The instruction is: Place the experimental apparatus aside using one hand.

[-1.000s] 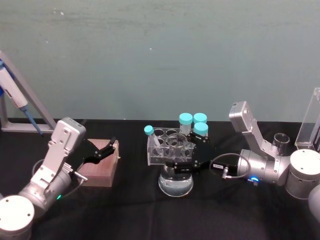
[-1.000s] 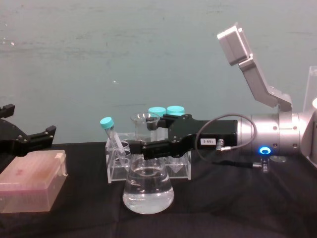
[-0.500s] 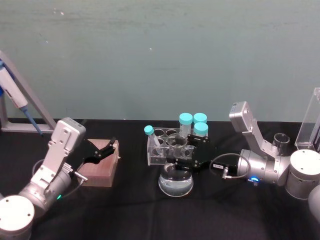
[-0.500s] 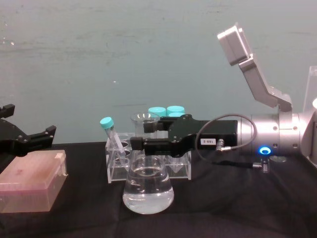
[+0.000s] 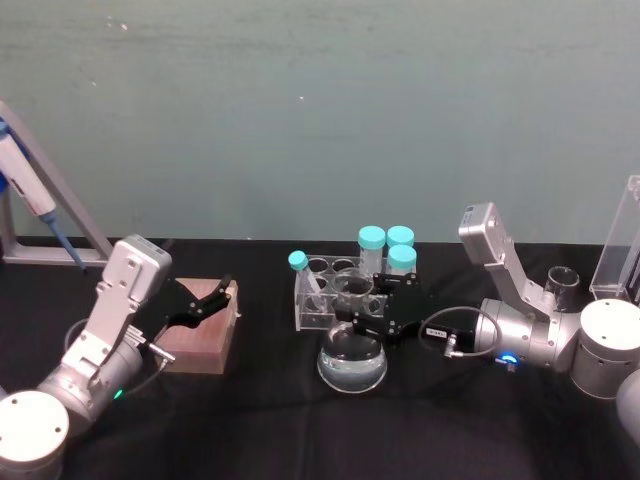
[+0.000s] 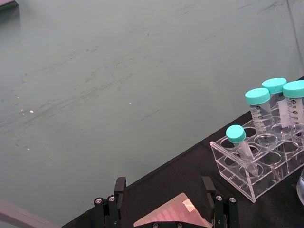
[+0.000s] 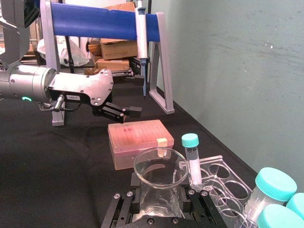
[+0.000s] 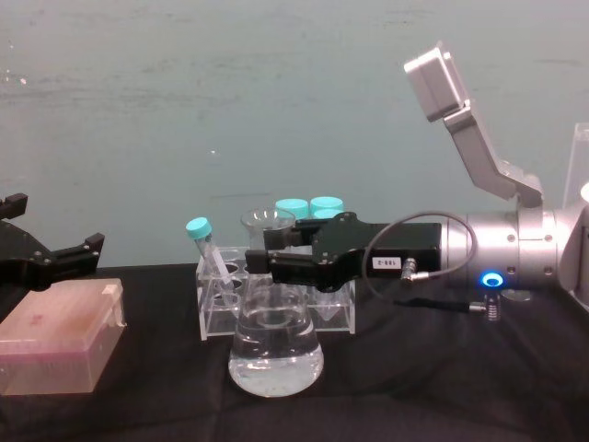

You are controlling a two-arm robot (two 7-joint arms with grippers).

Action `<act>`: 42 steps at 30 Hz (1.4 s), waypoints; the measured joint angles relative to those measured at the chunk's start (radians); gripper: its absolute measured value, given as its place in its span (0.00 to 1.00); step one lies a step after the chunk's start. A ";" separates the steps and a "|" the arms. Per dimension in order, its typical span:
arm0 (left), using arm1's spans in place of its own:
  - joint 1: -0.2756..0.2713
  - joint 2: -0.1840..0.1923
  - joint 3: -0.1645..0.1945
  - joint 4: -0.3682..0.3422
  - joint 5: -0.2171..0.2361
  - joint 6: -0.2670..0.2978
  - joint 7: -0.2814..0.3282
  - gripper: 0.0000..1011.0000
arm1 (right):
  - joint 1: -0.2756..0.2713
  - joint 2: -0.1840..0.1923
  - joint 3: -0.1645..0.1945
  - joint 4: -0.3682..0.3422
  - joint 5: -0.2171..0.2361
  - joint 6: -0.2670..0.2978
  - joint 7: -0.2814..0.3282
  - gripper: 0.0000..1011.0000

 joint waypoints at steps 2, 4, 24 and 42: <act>0.000 0.000 0.000 0.000 0.000 0.000 0.000 0.99 | 0.000 0.000 0.000 0.000 0.000 0.000 0.000 0.45; 0.000 0.000 0.000 0.000 0.000 0.000 0.000 0.99 | 0.000 0.000 0.000 0.000 0.000 0.000 0.000 0.45; 0.000 0.000 0.000 0.000 0.000 0.000 0.000 0.99 | -0.033 0.021 0.023 -0.066 0.017 0.011 -0.014 0.45; 0.000 0.000 0.000 0.000 0.000 0.000 0.000 0.99 | -0.124 0.103 0.035 -0.290 0.045 0.094 -0.109 0.45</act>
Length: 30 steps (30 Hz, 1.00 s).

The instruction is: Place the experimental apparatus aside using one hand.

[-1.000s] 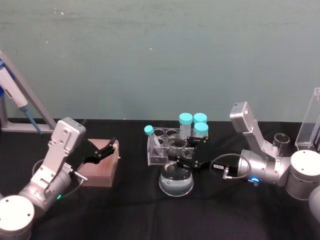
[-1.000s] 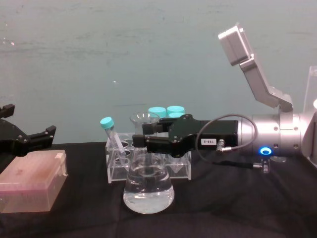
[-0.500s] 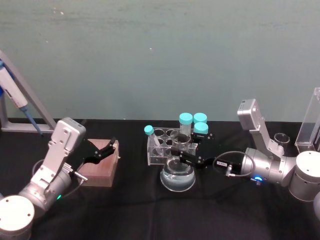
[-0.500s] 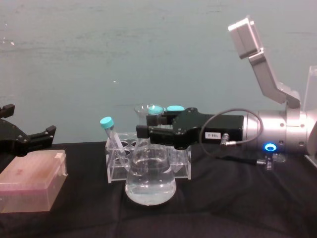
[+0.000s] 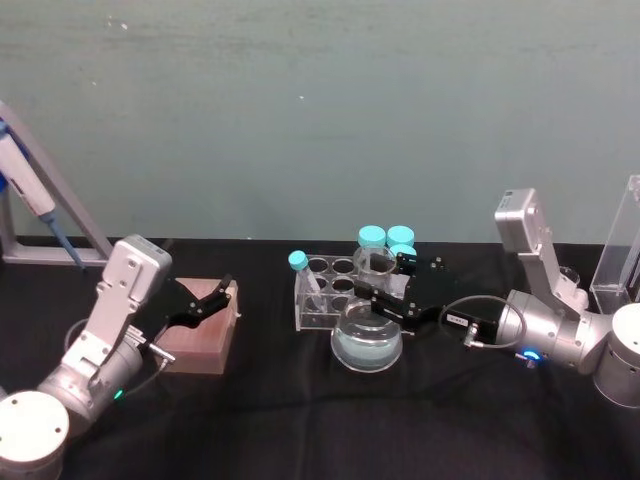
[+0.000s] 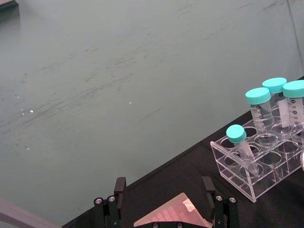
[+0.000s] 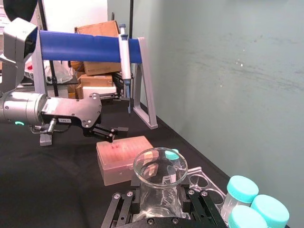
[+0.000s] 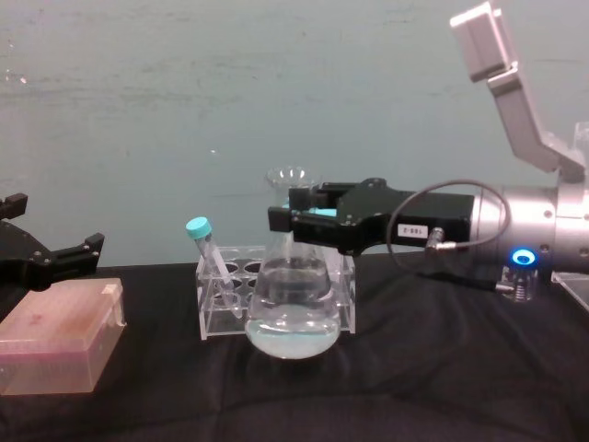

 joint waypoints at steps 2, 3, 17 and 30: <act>0.000 0.000 0.000 0.000 0.000 0.000 0.000 0.99 | -0.012 0.011 0.000 -0.026 0.004 0.009 -0.008 0.45; 0.000 0.000 0.000 0.000 0.000 0.000 0.000 0.99 | -0.016 0.015 -0.001 -0.035 0.005 0.013 -0.011 0.45; 0.000 0.000 0.000 0.000 0.000 0.000 0.000 0.99 | -0.083 0.092 -0.006 -0.190 0.020 0.078 -0.078 0.45; 0.000 0.000 0.000 0.000 0.000 0.000 0.000 0.99 | -0.162 0.163 0.021 -0.332 0.033 0.144 -0.177 0.45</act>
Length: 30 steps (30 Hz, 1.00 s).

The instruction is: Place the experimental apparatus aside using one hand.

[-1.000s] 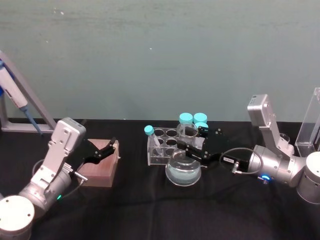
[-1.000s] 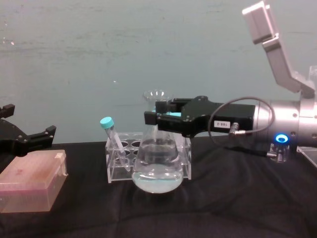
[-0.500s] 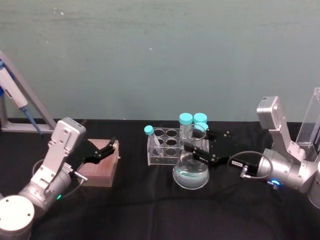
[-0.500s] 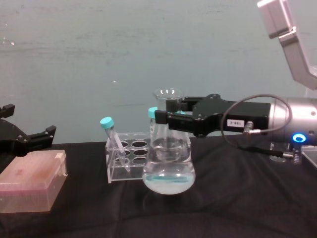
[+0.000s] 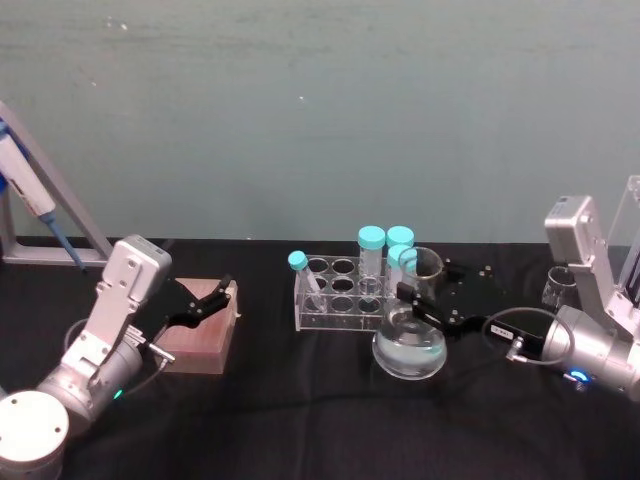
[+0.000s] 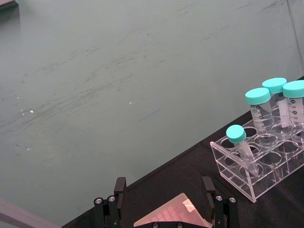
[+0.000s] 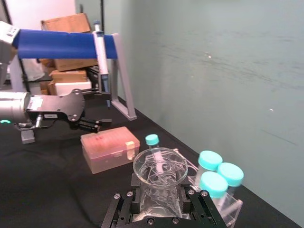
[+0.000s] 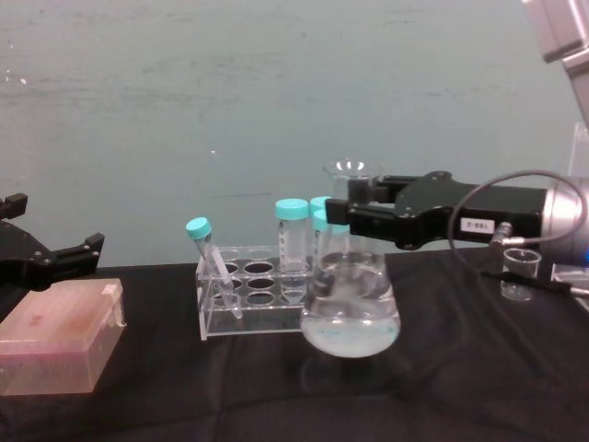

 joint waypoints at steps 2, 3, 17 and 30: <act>0.000 0.000 0.000 0.000 0.000 0.000 0.000 0.99 | -0.016 0.009 0.008 -0.023 0.001 0.010 -0.024 0.45; 0.000 0.000 0.000 0.000 0.000 0.000 0.000 0.99 | -0.021 0.011 0.011 -0.031 0.001 0.012 -0.032 0.45; 0.000 0.000 0.000 0.000 0.000 0.000 0.000 0.99 | -0.087 0.035 0.066 -0.114 0.001 0.052 -0.134 0.45; 0.000 0.000 0.000 0.000 0.000 0.000 0.000 0.99 | -0.132 0.046 0.119 -0.157 -0.016 0.085 -0.219 0.45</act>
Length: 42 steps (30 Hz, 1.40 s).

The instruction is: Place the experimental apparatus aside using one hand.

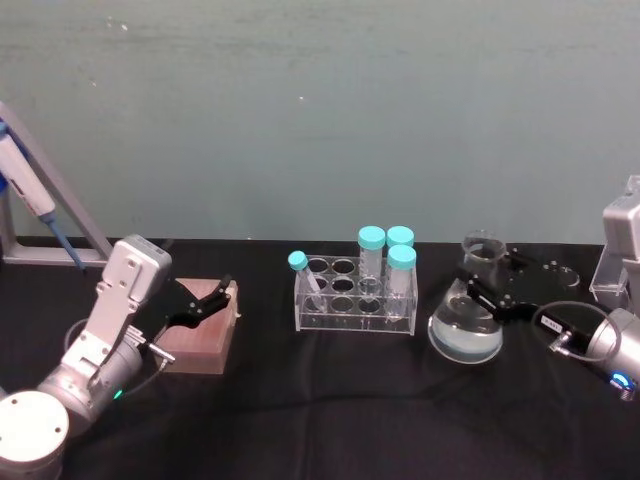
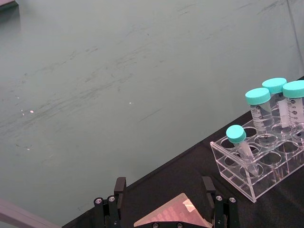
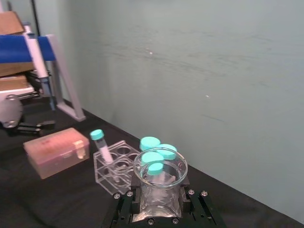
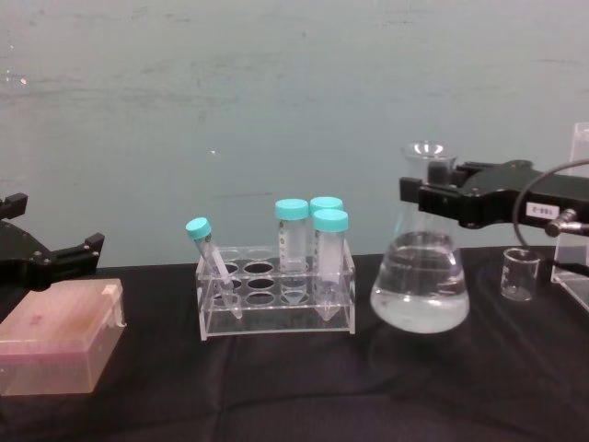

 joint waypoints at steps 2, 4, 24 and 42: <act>0.000 0.000 0.000 0.000 0.000 0.000 0.000 0.99 | -0.005 0.000 0.008 -0.005 -0.003 0.004 -0.011 0.45; 0.000 0.000 0.000 0.000 0.000 0.000 0.000 0.99 | -0.011 0.000 0.020 -0.009 -0.007 0.008 -0.027 0.45; 0.000 0.000 0.000 0.000 0.000 0.000 0.000 0.99 | -0.065 -0.005 0.096 -0.036 -0.062 0.028 -0.102 0.45; 0.000 0.000 0.000 0.000 0.000 0.000 0.000 0.99 | -0.106 -0.015 0.177 -0.044 -0.082 0.068 -0.150 0.45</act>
